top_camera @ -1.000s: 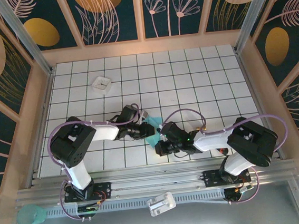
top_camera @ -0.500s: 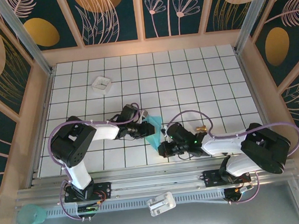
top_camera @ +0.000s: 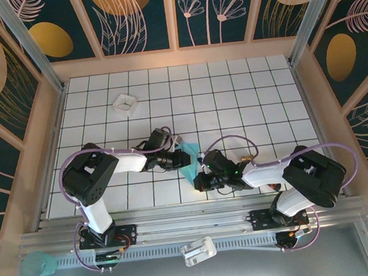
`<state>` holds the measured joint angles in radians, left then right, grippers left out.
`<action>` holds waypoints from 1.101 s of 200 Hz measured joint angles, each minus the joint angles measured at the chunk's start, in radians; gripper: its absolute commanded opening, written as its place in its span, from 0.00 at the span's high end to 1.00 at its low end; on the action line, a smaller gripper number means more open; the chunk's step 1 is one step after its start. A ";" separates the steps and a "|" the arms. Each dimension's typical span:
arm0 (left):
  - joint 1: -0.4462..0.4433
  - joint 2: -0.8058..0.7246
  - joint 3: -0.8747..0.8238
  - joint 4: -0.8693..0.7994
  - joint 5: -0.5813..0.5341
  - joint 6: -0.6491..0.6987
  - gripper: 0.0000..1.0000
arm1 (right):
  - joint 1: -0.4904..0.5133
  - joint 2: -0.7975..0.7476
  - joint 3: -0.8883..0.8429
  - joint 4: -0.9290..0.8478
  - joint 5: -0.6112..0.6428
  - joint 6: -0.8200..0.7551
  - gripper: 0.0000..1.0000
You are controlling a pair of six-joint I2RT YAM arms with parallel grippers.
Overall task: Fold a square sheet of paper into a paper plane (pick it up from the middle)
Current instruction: Fourth fold the wing at the center of the table.
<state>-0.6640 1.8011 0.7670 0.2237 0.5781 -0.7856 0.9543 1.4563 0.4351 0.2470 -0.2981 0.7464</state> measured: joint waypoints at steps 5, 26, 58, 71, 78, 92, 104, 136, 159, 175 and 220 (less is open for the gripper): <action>0.000 0.000 0.001 0.000 0.000 0.000 0.75 | 0.000 0.001 0.000 0.001 0.000 0.000 1.00; 0.000 -0.001 0.002 0.003 0.004 -0.003 0.72 | -0.002 0.003 -0.005 0.013 0.001 0.002 1.00; 0.001 -0.018 0.001 0.005 0.008 -0.017 0.70 | -0.004 0.004 -0.019 0.040 0.001 0.026 1.00; 0.001 -0.039 -0.010 0.019 0.011 -0.031 0.69 | -0.005 0.003 -0.025 0.049 0.001 0.039 1.00; 0.001 -0.053 -0.021 0.027 0.014 -0.038 0.69 | -0.005 0.003 -0.027 0.054 0.001 0.046 1.00; 0.001 -0.092 -0.052 0.037 0.017 -0.055 0.72 | -0.005 -0.001 -0.033 0.060 0.004 0.056 1.00; 0.001 -0.126 -0.082 0.043 0.018 -0.071 0.77 | -0.005 -0.005 -0.038 0.061 0.008 0.066 1.00; -0.009 -0.167 -0.154 0.091 0.037 -0.123 0.89 | -0.005 -0.010 -0.041 0.061 0.012 0.077 1.00; -0.032 -0.166 -0.188 0.125 0.061 -0.163 0.95 | -0.005 -0.010 -0.041 0.061 0.013 0.080 1.00; -0.046 -0.157 -0.192 0.147 0.077 -0.186 0.97 | -0.005 -0.010 -0.041 0.061 0.015 0.084 1.00; -0.073 -0.114 -0.191 0.190 0.103 -0.219 1.00 | -0.005 -0.010 -0.042 0.061 0.016 0.095 1.00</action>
<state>-0.7368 1.6871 0.5762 0.4141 0.6811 -1.0042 0.9497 1.4460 0.3935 0.3077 -0.2817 0.8417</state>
